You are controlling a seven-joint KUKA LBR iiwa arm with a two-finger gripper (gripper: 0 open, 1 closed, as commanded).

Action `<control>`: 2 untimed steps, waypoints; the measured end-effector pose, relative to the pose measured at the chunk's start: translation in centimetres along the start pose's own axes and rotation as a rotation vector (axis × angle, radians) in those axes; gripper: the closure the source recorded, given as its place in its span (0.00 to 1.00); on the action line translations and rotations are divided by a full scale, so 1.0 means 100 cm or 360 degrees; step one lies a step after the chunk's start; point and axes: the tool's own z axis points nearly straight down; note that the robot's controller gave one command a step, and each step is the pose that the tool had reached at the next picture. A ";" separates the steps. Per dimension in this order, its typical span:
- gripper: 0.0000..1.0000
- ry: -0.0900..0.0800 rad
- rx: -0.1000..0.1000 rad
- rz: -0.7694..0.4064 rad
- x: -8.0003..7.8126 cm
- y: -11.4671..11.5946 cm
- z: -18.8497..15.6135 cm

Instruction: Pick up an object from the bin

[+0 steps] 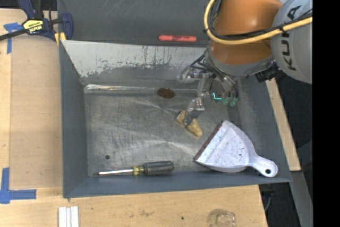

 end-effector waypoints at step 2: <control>0.00 -0.0021 -0.0002 0.0112 -0.012 -0.032 0.055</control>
Offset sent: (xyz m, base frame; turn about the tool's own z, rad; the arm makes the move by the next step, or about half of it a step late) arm 0.0237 -0.0858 -0.1609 0.1899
